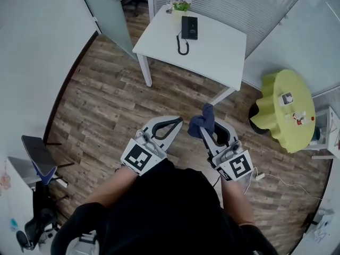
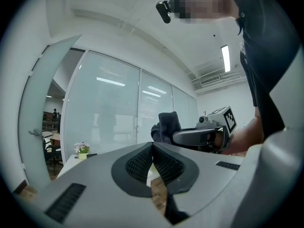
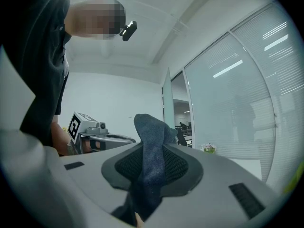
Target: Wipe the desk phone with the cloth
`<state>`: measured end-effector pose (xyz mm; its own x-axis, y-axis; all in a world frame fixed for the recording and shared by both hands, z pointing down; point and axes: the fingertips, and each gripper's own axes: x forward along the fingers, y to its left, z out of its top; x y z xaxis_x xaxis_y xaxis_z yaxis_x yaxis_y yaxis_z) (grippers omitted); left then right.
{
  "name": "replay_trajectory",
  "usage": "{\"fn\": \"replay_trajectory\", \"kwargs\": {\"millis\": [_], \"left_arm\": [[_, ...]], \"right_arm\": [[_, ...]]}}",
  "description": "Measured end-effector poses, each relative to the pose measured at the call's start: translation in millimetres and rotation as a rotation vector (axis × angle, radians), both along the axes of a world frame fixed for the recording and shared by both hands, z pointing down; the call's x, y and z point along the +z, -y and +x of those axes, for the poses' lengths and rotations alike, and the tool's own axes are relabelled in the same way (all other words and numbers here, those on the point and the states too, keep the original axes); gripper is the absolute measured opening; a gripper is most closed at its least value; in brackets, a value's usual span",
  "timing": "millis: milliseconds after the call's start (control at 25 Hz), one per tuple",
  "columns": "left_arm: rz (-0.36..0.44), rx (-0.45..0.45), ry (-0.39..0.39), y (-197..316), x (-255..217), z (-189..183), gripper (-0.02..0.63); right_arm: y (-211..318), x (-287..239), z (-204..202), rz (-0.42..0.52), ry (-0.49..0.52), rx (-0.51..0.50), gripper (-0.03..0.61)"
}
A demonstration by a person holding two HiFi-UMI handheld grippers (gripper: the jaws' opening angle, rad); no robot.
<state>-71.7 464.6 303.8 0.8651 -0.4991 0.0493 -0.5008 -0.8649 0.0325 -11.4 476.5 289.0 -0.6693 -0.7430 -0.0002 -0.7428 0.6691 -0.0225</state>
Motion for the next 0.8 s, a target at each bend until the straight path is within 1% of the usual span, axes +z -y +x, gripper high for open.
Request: {"fn": "replay_trajectory", "kwargs": {"millis": [200,360,600,800], "left_arm": [[-0.018,-0.004,-0.005,29.7,5.3,-14.9,0.011],[-0.019,-0.012,-0.005,52.5,9.2,-15.7,0.011],[-0.008,-0.032,0.008,93.5,13.2,-0.5,0.011],[-0.002,-0.07,0.019,141.5,8.1,20.9,0.011]], "right_arm": [[27.9,3.6,-13.2,-0.016,0.001,0.006,0.117],[52.0,7.1,-11.8,-0.022,0.012,0.003,0.117],[94.5,10.1,-0.5,-0.014,0.026,-0.021,0.117],[142.5,8.7,21.0,-0.003,0.026,-0.056,0.117]]}}
